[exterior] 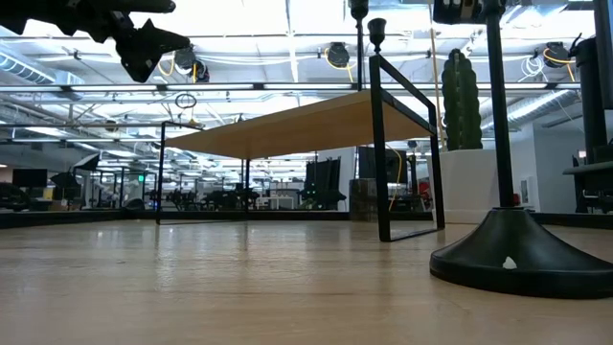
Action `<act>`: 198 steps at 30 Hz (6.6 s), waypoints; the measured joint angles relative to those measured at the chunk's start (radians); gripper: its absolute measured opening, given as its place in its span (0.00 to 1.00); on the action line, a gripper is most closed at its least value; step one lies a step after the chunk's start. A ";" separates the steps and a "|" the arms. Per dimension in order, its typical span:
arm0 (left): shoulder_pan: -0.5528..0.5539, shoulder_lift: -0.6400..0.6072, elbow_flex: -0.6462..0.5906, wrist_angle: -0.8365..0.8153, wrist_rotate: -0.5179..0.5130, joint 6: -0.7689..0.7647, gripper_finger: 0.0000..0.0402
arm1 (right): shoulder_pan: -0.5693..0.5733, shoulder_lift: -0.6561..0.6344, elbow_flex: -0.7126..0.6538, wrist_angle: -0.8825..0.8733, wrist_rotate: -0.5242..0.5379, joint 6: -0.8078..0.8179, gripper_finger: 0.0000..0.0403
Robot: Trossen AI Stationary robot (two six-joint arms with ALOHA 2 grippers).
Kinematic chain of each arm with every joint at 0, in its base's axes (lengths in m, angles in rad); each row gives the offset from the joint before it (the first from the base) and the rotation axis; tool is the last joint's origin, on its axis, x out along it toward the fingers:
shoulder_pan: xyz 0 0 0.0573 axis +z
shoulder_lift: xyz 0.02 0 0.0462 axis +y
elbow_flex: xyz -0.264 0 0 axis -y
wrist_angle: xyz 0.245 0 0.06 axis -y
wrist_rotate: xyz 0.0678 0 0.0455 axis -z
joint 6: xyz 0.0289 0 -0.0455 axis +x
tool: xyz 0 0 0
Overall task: Pick & Place candle stick holders
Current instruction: Put the black candle holder on the shelf
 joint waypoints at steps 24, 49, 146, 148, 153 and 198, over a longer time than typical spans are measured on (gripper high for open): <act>0.000 0.000 0.000 -0.003 0.001 0.011 0.55 | 0.011 0.015 -0.083 0.070 -0.005 0.028 0.21; 0.000 0.000 0.000 -0.001 -0.006 0.008 0.55 | 0.001 -0.107 0.031 0.069 -0.026 -0.062 0.02; 0.002 0.000 0.000 0.051 -0.152 -0.068 0.55 | -0.808 0.105 0.774 -0.654 -0.080 -1.153 0.02; 0.002 0.000 0.000 0.056 -0.152 -0.064 0.55 | -0.805 0.105 0.774 -0.634 -0.082 -1.154 0.02; 0.002 0.000 0.000 0.079 -0.162 -0.067 0.55 | -0.795 0.105 0.774 -0.622 -0.082 -1.154 0.02; 0.256 0.551 0.710 -0.140 -0.365 0.113 0.55 | -0.794 0.105 0.774 -0.562 -0.112 -1.153 0.02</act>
